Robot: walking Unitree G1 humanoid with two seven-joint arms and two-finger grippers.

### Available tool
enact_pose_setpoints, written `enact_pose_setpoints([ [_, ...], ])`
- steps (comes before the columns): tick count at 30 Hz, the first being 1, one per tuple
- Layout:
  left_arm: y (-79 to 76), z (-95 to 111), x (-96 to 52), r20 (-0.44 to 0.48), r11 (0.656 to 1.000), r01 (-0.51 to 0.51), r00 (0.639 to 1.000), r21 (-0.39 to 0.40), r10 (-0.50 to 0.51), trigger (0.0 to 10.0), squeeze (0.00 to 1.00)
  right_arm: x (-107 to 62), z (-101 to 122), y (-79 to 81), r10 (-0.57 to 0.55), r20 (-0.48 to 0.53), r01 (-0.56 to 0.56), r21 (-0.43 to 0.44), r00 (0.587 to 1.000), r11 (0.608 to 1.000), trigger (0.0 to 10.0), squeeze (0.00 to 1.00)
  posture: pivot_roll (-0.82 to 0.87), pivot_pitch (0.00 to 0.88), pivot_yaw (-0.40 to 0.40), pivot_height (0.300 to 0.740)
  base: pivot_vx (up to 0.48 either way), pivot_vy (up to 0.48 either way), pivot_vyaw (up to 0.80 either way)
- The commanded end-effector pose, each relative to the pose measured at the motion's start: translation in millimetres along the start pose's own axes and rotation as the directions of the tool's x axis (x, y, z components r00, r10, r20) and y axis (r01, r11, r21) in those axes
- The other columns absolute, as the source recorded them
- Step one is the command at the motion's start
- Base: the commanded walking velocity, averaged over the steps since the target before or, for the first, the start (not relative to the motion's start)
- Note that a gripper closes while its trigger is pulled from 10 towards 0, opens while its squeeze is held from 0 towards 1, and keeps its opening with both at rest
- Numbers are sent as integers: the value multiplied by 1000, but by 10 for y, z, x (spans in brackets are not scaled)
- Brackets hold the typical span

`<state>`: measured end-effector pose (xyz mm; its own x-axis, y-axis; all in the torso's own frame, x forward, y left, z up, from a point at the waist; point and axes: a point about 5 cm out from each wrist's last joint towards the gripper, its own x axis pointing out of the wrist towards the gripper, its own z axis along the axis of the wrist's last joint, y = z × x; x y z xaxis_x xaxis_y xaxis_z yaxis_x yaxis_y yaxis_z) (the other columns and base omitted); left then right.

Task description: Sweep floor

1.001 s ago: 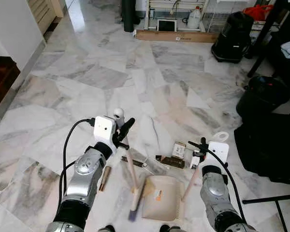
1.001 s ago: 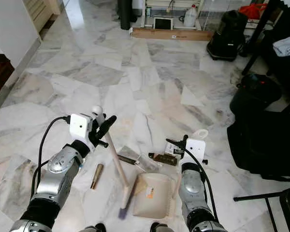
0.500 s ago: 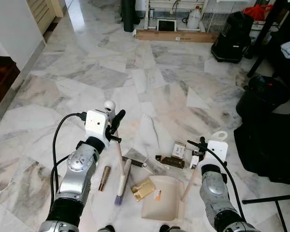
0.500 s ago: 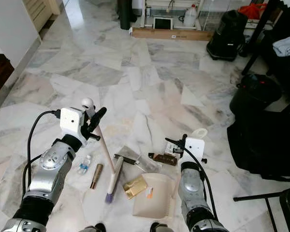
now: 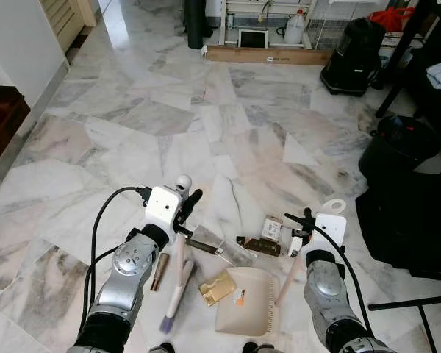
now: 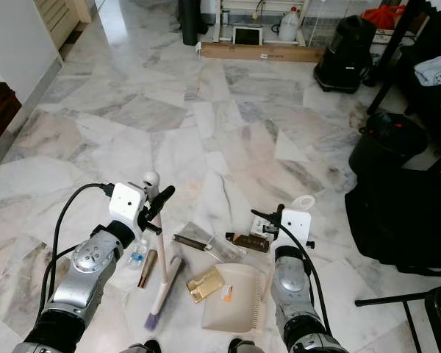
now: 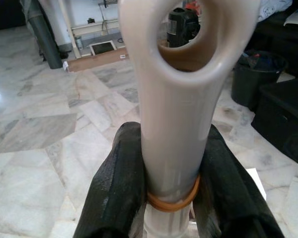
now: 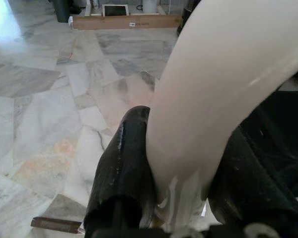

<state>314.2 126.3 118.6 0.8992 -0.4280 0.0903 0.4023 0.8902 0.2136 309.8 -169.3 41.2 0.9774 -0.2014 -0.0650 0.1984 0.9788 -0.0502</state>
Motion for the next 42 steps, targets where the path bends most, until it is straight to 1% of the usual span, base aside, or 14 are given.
enact_pose_setpoints([
  [1,-54,-20,-5,-12,999,34,999,-15,-34,10000,0,-65,-123,24,19,-61,-19,-7,998,1000,10000,0,37,168,-32,740,0,0,0],
  [5,-59,-45,-10,-22,999,32,999,-41,-33,10000,0,-68,-127,25,19,-63,-19,-7,998,1000,10000,0,38,171,-32,740,0,0,0],
  [7,-37,-71,-15,-28,995,8,1000,-95,-10,10000,0,-69,-128,30,22,-64,-22,-6,998,1000,10000,0,37,176,-31,740,0,0,0],
  [16,-24,-87,-19,-49,987,17,998,-161,-25,10000,0,-67,-127,34,22,-66,-22,-4,998,1000,10000,0,40,179,-31,740,0,0,0],
  [17,-28,-87,-18,-47,982,17,999,-189,-27,10000,0,-67,-126,35,23,-65,-23,-3,998,1000,10000,0,40,179,-31,740,0,0,0],
  [18,-28,-87,-18,-47,982,17,999,-189,-27,10000,0,-67,-126,35,23,-65,-23,-3,998,1000,10000,0,40,179,-31,740,0,0,0],
  [19,-27,-77,-11,-42,976,15,999,-217,-24,10000,0,-65,-126,37,24,-66,-24,-2,998,1000,10000,0,38,179,-32,740,0,0,0],
  [21,-8,-51,7,-30,969,1,999,-249,-9,10000,0,-63,-124,37,25,-67,-25,-1,997,1000,10000,0,38,178,-32,740,0,0,0],
  [24,13,4,29,-8,964,-4,1000,-267,2,10000,0,-61,-124,39,26,-68,-26,-1,997,1000,10000,0,38,179,-33,740,0,0,0],
  [25,22,57,47,12,958,-1,1000,-287,5,10000,0,-61,-124,39,26,-69,-26,-1,997,1000,10000,0,38,179,-33,740,0,0,0],
  [29,50,155,77,50,944,8,999,-330,10,10000,0,-61,-124,45,29,-70,-29,0,997,1000,10000,0,41,179,-33,740,0,0,0],
  [34,64,229,93,74,940,18,997,-342,8,10000,0,-59,-122,49,32,-70,-32,2,997,999,10000,0,42,178,-34,740,0,0,0],
  [38,50,269,98,85,942,28,996,-335,1,10000,0,-58,-121,53,34,-70,-34,2,997,999,10000,0,42,178,-34,740,0,0,0],
  [42,60,317,100,101,950,26,995,-312,6,10000,0,-57,-118,57,37,-69,-36,4,997,999,10000,0,42,175,-33,740,0,0,0],
])
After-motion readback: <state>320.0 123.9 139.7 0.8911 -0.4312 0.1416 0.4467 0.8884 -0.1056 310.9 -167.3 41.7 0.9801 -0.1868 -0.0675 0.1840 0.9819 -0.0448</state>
